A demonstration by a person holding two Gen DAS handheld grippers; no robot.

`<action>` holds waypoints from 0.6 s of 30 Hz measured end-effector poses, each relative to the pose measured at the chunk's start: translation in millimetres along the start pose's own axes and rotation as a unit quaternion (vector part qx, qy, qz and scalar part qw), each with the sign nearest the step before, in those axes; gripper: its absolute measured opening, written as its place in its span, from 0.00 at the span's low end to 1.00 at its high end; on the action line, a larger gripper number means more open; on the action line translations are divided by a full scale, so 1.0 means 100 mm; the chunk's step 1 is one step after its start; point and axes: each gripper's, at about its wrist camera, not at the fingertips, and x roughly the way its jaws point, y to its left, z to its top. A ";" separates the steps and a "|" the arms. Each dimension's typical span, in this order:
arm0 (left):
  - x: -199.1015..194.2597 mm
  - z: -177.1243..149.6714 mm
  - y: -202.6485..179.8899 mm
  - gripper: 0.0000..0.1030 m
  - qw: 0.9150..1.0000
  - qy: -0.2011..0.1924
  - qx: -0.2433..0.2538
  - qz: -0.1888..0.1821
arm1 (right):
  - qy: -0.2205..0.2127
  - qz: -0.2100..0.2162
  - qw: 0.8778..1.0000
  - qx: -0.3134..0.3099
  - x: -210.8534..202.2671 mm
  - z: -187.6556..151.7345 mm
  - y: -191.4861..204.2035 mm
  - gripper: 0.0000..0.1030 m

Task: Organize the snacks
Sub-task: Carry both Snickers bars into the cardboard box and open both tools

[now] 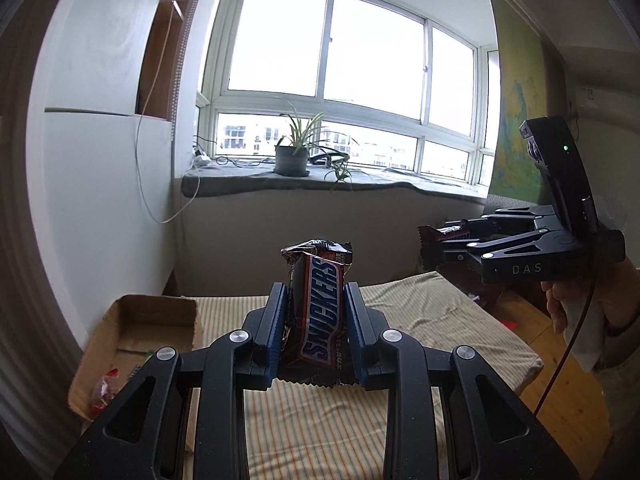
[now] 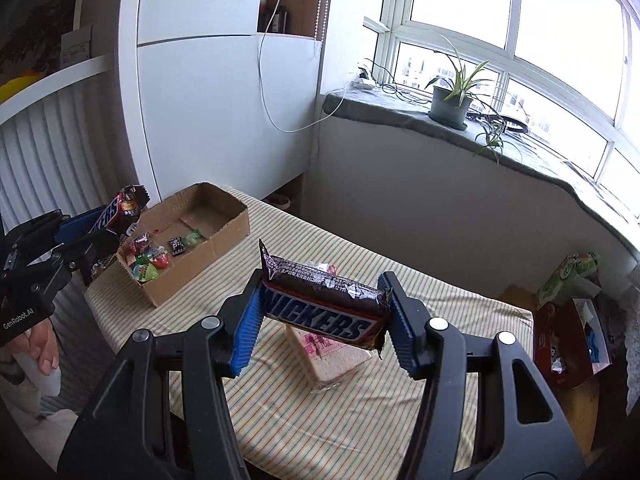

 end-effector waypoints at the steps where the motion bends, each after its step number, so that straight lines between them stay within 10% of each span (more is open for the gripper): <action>1: -0.01 -0.01 0.02 0.26 1.000 -0.001 -0.002 0.000 | 0.001 0.004 1.000 0.006 0.04 -0.02 0.02 0.57; 18: -0.33 -0.39 1.34 0.26 0.992 0.012 -0.085 0.092 | 0.037 0.148 0.988 -0.027 1.32 0.21 1.56 0.57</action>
